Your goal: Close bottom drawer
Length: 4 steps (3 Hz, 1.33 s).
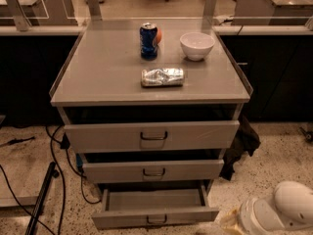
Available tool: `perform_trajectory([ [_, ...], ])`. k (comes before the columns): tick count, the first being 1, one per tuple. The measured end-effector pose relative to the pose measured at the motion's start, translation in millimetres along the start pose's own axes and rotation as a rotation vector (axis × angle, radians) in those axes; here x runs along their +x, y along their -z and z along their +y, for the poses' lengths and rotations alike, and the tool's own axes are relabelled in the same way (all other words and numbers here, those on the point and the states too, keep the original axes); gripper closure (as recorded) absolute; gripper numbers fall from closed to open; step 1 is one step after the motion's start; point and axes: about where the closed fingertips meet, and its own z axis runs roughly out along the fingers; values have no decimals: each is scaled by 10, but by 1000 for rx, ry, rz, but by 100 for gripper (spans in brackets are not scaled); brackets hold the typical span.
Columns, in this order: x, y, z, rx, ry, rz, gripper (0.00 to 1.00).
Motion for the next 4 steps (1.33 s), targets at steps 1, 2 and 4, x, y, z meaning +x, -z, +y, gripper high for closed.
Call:
perform_trajectory([
  [1, 114, -346, 132, -58, -34, -21, 100],
  [2, 112, -340, 132, -58, -33, -20, 100],
  [4, 441, -1121, -75, -51, 13, -128, 100],
])
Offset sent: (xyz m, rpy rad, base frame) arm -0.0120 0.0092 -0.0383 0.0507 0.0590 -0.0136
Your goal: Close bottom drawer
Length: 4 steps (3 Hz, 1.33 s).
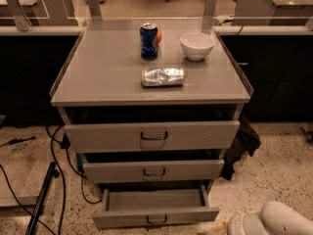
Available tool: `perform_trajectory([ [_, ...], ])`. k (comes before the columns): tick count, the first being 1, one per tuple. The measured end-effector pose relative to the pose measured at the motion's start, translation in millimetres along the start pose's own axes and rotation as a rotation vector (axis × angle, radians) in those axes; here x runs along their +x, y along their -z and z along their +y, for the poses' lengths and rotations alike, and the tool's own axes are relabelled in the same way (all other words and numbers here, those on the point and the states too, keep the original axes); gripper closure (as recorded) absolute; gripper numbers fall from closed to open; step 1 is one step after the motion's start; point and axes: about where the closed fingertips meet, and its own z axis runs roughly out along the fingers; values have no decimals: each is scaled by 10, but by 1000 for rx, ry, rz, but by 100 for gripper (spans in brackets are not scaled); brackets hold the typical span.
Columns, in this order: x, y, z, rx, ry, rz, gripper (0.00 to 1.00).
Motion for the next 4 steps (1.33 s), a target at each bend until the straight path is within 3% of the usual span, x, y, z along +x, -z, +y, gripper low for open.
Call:
perform_trajectory([
  [1, 259, -420, -188, 33, 47, -96, 100],
  [2, 713, -1164, -429, 32, 8, -172, 100],
  [4, 890, -1434, -511, 38, 44, -180, 100],
])
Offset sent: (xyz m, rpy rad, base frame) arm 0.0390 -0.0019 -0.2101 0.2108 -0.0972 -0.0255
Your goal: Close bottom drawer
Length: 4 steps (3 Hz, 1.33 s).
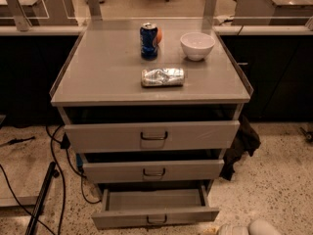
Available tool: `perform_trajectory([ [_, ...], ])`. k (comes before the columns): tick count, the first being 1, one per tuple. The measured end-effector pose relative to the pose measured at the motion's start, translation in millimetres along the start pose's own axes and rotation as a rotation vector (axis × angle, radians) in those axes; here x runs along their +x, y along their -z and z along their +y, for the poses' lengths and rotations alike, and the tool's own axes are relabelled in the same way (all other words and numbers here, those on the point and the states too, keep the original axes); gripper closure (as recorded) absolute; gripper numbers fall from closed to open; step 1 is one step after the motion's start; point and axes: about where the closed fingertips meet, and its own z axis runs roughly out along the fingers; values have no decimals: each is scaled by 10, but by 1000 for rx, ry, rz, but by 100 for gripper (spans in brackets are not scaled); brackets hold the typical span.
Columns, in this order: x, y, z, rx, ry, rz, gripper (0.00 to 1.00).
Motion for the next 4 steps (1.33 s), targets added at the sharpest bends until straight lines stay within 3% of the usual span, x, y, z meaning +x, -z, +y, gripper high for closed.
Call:
perform_trajectory([
  [1, 117, -270, -115, 13, 46, -30, 100],
  [2, 228, -593, -316, 95, 157, -68, 100],
  [4, 231, -884, -558, 239, 351, -90, 100],
])
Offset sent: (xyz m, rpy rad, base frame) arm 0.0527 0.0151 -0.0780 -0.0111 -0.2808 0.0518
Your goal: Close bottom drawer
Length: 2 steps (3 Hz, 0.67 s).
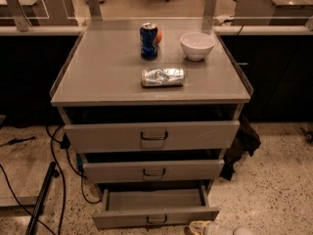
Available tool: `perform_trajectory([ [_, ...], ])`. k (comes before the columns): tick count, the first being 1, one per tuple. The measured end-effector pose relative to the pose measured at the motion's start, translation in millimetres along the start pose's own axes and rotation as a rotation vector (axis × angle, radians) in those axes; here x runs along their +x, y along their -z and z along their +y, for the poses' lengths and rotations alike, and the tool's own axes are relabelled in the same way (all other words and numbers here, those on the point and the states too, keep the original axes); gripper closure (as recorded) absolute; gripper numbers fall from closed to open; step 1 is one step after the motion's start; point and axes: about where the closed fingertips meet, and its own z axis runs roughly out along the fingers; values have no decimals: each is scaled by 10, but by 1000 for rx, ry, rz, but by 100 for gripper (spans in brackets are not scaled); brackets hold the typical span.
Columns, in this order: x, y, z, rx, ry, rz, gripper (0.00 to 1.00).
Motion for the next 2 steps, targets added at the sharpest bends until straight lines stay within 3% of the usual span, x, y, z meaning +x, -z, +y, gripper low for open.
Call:
perform_trajectory([
  [2, 17, -259, -250, 105, 108, -1, 100],
])
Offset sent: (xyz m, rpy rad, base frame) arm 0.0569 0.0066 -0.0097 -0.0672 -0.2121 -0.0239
